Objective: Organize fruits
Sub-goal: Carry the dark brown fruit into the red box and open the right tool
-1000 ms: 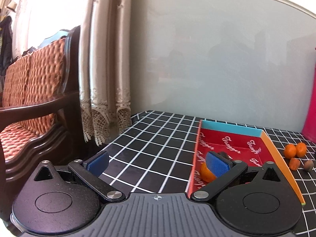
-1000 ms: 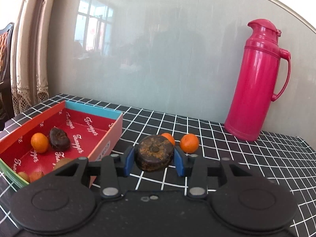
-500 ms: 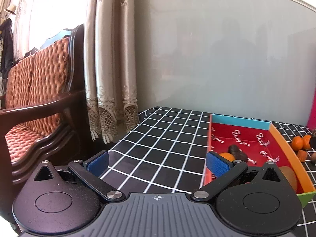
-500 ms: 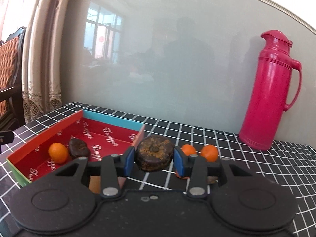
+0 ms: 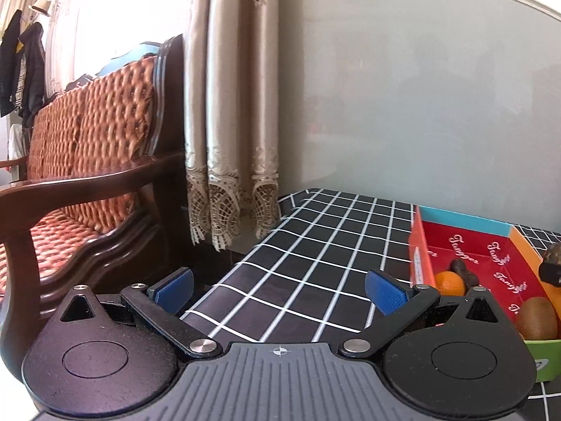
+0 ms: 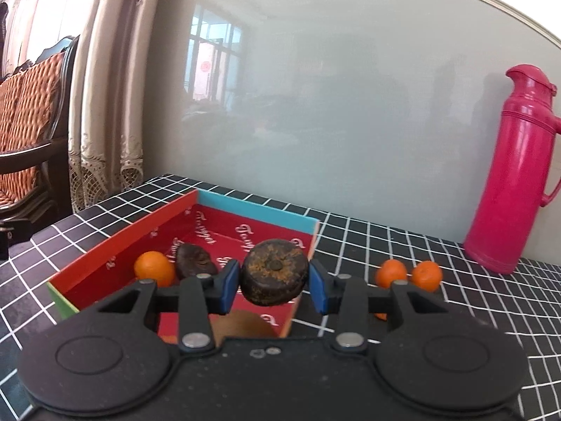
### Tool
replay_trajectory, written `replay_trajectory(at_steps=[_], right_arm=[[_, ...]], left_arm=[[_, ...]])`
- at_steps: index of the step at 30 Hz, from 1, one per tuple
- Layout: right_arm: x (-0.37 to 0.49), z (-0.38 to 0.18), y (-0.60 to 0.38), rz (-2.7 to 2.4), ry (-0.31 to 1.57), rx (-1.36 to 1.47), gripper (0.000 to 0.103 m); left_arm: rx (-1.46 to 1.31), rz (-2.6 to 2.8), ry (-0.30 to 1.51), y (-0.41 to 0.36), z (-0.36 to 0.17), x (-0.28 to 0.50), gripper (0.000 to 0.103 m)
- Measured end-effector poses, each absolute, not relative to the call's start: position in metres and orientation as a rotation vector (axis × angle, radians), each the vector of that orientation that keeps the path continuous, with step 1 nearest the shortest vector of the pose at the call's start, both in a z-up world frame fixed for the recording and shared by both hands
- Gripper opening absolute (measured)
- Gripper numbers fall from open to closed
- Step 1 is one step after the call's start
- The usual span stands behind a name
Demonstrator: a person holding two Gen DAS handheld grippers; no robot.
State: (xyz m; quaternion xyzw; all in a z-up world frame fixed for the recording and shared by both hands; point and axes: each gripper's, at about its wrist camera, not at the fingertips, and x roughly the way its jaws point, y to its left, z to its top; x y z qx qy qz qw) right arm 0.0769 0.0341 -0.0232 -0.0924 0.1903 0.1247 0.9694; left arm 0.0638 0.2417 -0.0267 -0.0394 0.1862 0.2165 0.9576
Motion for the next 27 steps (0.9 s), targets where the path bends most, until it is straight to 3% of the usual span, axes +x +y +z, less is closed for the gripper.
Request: replay_trajectory(at_steps=[17, 19, 20, 21, 27], right_arm=[[0.079, -0.042, 0.081, 0.338, 0.441, -0.181, 0.041], [0.080, -0.043, 0.079, 0.329, 0.441, -0.169, 0.047], [0.078, -0.042, 0.077, 0.317, 0.427, -0.166, 0.063], [0.075, -0.040, 0.075, 0.306, 0.401, -0.164, 0.072], [0.069, -0.029, 0.059, 0.287, 0.331, -0.180, 0.075]], left_arm=[[-0.085, 0.449, 0.396, 0.257, -0.030, 0.060, 0.103], [-0.086, 0.448, 0.397, 0.257, -0.030, 0.060, 0.103], [-0.088, 0.447, 0.396, 0.256, -0.029, 0.061, 0.103], [-0.088, 0.445, 0.396, 0.256, -0.029, 0.061, 0.103], [-0.084, 0.425, 0.388, 0.247, -0.027, 0.064, 0.103]])
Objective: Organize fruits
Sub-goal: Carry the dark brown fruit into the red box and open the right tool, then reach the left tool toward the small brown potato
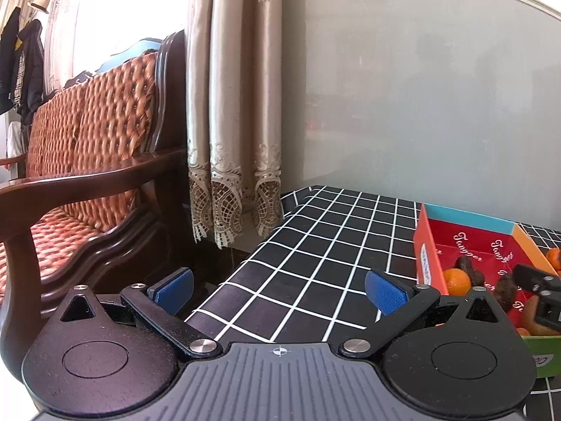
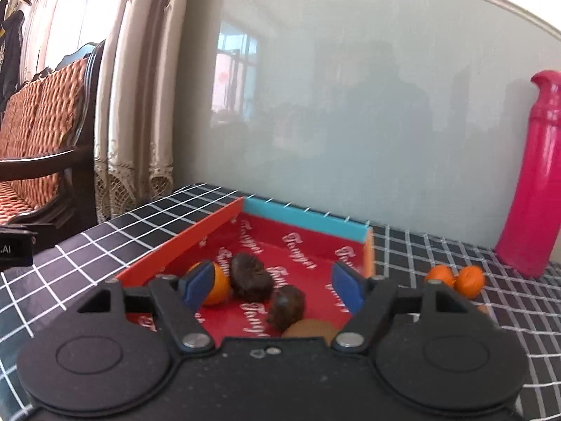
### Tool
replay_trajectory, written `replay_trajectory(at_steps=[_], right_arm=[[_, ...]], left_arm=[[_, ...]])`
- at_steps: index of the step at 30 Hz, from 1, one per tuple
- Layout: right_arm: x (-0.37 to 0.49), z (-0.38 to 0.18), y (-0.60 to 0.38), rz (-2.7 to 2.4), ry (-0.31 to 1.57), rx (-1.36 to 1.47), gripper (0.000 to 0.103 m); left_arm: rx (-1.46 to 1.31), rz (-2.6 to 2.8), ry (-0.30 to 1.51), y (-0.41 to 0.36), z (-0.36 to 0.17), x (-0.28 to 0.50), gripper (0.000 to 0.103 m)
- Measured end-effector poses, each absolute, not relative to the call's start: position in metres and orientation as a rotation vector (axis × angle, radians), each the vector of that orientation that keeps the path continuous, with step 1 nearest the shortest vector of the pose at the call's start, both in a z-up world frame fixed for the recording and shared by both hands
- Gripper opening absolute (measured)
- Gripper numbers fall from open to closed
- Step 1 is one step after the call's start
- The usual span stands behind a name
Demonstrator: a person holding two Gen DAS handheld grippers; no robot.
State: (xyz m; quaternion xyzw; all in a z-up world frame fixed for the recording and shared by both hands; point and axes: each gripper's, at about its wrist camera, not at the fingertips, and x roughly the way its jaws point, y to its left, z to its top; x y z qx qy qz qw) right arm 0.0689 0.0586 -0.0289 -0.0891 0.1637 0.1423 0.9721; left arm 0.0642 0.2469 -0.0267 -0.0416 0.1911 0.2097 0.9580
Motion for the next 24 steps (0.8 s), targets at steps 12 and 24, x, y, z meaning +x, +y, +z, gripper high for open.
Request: replay_trajectory(at_steps=[12, 24], right_arm=[[0.080, -0.013, -0.035, -0.042, 0.301, -0.108, 0.100], [0.071, -0.015, -0.114, -0.291, 0.325, -0.062, 0.103]], left_arm=[[-0.079, 0.350, 0.359, 0.213, -0.017, 0.075, 0.103], [-0.048, 0.225, 0.341, 0.151, -0.006, 0.085, 0.103]])
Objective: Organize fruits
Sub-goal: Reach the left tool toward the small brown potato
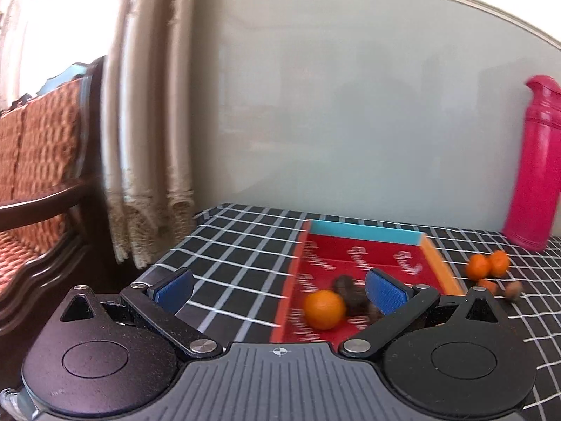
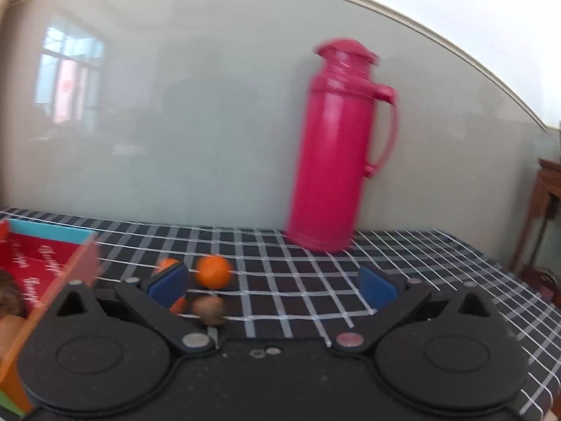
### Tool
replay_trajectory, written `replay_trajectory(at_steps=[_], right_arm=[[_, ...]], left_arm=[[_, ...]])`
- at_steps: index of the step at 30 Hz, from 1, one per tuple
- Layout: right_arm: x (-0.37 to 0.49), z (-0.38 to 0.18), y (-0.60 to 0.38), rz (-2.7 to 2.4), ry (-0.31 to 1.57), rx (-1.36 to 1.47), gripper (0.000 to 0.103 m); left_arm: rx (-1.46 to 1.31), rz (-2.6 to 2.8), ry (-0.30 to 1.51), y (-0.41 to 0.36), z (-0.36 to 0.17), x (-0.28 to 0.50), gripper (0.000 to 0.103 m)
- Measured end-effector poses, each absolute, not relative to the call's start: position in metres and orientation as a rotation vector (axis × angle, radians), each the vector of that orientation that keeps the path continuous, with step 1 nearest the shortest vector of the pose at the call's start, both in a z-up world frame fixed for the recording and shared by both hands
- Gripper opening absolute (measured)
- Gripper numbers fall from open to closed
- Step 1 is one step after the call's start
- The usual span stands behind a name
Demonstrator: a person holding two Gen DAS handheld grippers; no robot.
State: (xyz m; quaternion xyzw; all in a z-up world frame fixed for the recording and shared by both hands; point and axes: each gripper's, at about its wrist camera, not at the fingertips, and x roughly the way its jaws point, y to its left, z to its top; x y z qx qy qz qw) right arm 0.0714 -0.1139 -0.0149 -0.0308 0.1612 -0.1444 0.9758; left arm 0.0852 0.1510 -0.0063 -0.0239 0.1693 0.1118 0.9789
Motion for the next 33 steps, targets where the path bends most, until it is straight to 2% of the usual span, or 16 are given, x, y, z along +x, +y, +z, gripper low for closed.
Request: replay_trajectory(at_steps=[6, 18, 33], right_arm=[[0.059, -0.012, -0.143, -0.272, 0.273, -0.006, 0.103], [0.044, -0.018, -0.188, -0.280, 0.279, -0.020, 0.103], [0.039, -0.022, -0.265, -0.401, 0.284, 0.109, 0.103]], left_arm=[[-0.014, 0.156, 0.337, 0.115, -0.002, 0.092, 0.103], [0.023, 0.019, 0.342, 0.040, -0.006, 0.109, 0.103], [0.060, -0.102, 0.371, -0.051, -0.023, 0.134, 0.103]])
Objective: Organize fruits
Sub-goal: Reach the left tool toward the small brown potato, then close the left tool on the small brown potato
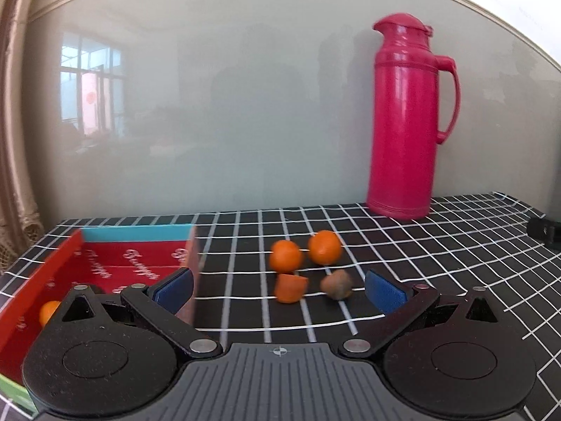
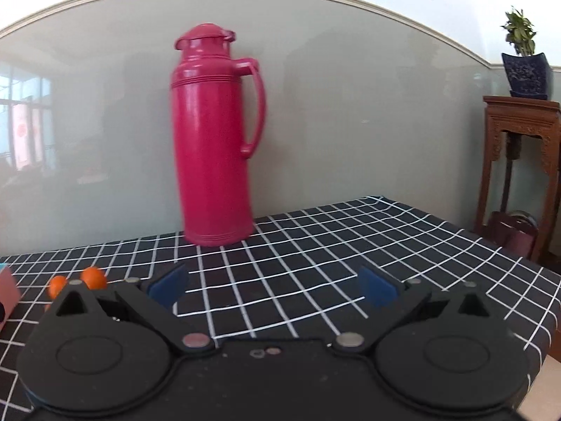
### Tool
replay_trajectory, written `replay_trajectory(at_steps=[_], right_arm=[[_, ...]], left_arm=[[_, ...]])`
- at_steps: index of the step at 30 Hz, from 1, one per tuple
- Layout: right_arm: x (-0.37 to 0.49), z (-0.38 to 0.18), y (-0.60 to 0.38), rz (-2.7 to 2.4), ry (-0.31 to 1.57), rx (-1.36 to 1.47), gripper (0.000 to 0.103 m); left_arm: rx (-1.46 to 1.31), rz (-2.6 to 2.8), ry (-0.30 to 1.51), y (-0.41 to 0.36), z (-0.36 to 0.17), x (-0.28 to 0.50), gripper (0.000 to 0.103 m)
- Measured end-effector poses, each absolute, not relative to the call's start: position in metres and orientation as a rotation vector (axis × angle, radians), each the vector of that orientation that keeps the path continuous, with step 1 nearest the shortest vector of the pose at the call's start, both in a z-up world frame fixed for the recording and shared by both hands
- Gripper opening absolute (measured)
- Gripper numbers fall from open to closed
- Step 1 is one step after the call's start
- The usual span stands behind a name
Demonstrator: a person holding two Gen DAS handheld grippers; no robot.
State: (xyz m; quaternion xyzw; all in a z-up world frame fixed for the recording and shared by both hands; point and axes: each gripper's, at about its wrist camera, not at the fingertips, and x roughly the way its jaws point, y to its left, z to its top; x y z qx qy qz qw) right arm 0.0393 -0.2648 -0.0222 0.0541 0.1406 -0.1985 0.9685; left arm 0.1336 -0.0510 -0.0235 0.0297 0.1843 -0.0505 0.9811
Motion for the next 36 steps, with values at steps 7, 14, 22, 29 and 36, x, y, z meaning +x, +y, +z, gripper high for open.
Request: replay_trajectory(at_steps=[7, 14, 22, 29, 36], right_arm=[[0.054, -0.021, -0.268, -0.421, 0.279, 0.072, 0.103], [0.072, -0.022, -0.269, -0.429, 0.286, 0.041, 0.103], [0.092, -0.027, -0.269, -0.437, 0.317, 0.019, 0.103], [0.104, -0.033, -0.280, -0.465, 0.351, 0.025, 0.103], [0.117, -0.038, -0.286, -0.483, 0.378, 0.049, 0.103]], left_arm=[[0.077, -0.123, 0.399, -0.077, -0.035, 0.153, 0.102], [0.092, -0.144, 0.434, -0.092, -0.042, 0.174, 0.084], [0.094, -0.168, 0.474, -0.106, -0.049, 0.195, 0.070], [0.093, -0.154, 0.535, -0.111, -0.058, 0.210, 0.059], [0.088, -0.160, 0.569, -0.117, -0.063, 0.221, 0.053]])
